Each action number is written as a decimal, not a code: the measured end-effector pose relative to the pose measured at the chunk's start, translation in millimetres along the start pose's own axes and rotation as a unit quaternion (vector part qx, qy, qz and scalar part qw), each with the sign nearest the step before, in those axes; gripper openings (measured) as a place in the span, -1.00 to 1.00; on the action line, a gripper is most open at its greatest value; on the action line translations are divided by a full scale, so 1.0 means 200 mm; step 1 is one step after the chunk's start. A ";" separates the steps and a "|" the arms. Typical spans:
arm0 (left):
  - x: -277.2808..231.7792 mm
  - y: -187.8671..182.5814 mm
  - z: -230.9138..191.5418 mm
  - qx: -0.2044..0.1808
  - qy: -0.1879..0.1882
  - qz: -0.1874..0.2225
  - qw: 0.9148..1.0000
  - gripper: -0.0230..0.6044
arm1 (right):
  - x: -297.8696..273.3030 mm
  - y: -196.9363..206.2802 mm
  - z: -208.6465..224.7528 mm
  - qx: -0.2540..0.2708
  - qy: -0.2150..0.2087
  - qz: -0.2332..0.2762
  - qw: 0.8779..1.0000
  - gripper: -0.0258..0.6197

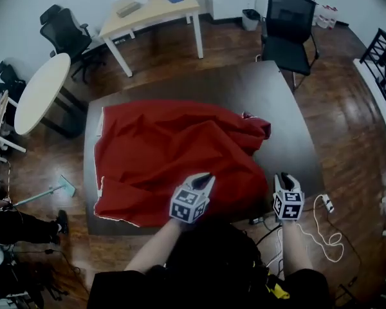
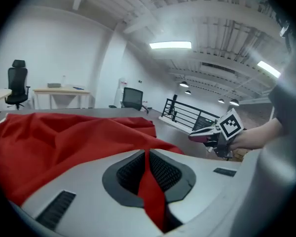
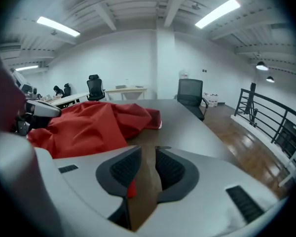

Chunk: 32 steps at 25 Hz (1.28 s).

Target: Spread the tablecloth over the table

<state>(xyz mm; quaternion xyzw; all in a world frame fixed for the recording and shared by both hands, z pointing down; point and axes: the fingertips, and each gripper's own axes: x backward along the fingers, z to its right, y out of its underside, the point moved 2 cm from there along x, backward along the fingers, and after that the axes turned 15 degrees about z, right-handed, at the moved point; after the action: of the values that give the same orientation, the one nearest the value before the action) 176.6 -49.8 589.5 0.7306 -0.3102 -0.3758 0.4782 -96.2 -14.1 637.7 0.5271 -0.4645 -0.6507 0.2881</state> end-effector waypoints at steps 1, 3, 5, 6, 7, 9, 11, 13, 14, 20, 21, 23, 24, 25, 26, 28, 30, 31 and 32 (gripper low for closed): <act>-0.10 0.02 0.08 -0.001 0.009 -0.005 1.000 -0.83 | 0.00 0.00 0.05 0.000 -0.006 0.003 1.000 -0.62; -0.29 0.03 0.28 -0.006 0.029 -0.015 0.999 -0.83 | 0.04 -0.01 0.14 -0.002 -0.016 0.013 1.000 -0.62; -0.46 0.04 0.50 -0.008 0.058 -0.044 0.997 -0.77 | 0.12 -0.04 0.24 -0.014 -0.020 0.021 0.999 -0.62; -0.52 0.06 0.60 -0.004 0.071 -0.071 0.995 -0.63 | 0.16 -0.05 0.27 -0.021 -0.020 0.023 0.999 -0.62; -0.57 0.09 0.68 0.003 0.077 -0.100 0.992 -0.63 | 0.20 -0.07 0.28 -0.026 -0.021 0.024 0.999 -0.62; -0.63 0.19 0.76 0.004 0.073 -0.153 0.985 -0.42 | 0.26 -0.10 0.30 -0.025 -0.021 0.024 0.999 -0.62; -0.69 0.31 0.80 -0.025 0.076 -0.200 0.976 -0.16 | 0.31 -0.12 0.33 -0.020 -0.017 0.026 0.999 -0.62; -0.73 0.41 0.81 -0.053 0.086 -0.245 0.964 -0.06 | 0.34 -0.14 0.37 -0.013 -0.011 0.024 1.000 -0.62; -0.74 0.47 0.79 -0.057 0.084 -0.267 0.958 -0.06 | 0.36 -0.16 0.39 -0.006 -0.010 0.020 1.000 -0.62; -0.73 0.47 0.64 -0.024 0.054 -0.268 0.961 -0.28 | 0.24 -0.36 0.35 0.061 -0.050 -0.001 0.997 -0.62; -0.73 0.49 0.64 -0.014 0.053 -0.267 0.962 -0.30 | 0.17 -0.35 0.33 0.076 -0.063 -0.007 0.995 -0.62; -0.74 0.50 0.64 -0.010 0.050 -0.262 0.964 -0.35 | 0.01 -0.34 0.32 0.108 -0.087 -0.019 0.990 -0.62; -0.75 0.51 0.64 -0.009 0.047 -0.263 0.964 -0.35 | -0.08 -0.35 0.33 0.122 -0.099 -0.023 0.987 -0.62; -0.75 0.52 0.65 -0.007 0.043 -0.267 0.963 -0.35 | -0.18 -0.35 0.33 0.130 -0.113 -0.023 0.985 -0.62; -0.76 0.52 0.65 -0.008 0.037 -0.268 0.963 -0.35 | -0.28 -0.36 0.33 0.134 -0.129 -0.022 0.982 -0.62; -0.76 0.50 0.65 -0.015 0.022 -0.265 0.964 -0.37 | -0.48 -0.34 0.32 0.137 -0.166 -0.028 0.976 -0.51; -0.78 0.51 0.65 -0.026 0.004 -0.261 0.965 -0.40 | -0.69 -0.30 0.32 0.148 -0.202 -0.049 0.967 -0.29; -0.79 0.52 0.65 -0.034 -0.003 -0.261 0.965 -0.42 | -0.79 -0.28 0.33 0.159 -0.217 -0.057 0.961 -0.29; -0.80 0.52 0.66 -0.043 -0.010 -0.260 0.965 -0.44 | -0.88 -0.27 0.33 0.172 -0.231 -0.062 0.956 -0.29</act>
<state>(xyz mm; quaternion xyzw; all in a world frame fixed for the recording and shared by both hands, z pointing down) -29.0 -17.6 693.2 0.7612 -0.0978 -0.5074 0.3918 -103.8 178.9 662.3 0.4323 -0.5896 -0.6813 0.0367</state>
